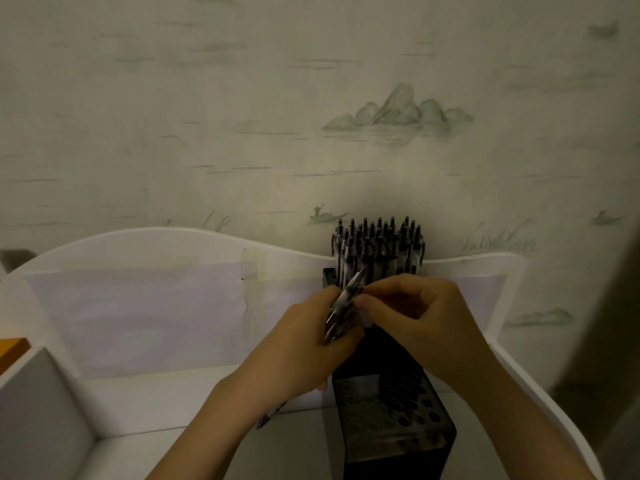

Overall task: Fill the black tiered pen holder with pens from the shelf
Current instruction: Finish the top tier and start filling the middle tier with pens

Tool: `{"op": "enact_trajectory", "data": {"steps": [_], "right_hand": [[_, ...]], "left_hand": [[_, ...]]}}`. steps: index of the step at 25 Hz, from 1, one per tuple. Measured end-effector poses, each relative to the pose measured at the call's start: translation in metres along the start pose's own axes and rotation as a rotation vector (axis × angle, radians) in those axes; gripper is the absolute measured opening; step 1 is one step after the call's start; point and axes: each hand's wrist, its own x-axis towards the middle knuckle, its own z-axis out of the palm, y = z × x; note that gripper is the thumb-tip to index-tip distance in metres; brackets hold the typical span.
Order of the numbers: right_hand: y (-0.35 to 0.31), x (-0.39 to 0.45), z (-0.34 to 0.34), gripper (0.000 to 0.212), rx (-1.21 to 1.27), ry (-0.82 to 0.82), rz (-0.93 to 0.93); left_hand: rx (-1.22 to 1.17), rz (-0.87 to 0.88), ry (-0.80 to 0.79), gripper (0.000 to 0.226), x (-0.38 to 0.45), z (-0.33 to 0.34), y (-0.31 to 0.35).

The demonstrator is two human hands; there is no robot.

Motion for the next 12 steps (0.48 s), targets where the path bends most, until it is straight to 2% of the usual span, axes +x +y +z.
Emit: {"op": "enact_trajectory", "data": {"steps": [5, 12], "right_hand": [[0.0031, 0.0024, 0.0028, 0.006, 0.144, 0.07, 0.077], [-0.002, 0.0029, 0.0073, 0.012, 0.142, 0.12, 0.089]], "left_hand": [[0.028, -0.004, 0.018, 0.007, 0.0022, 0.0033, -0.003], [0.114, -0.014, 0.039, 0.01, 0.0047, 0.0073, -0.0067]]}}
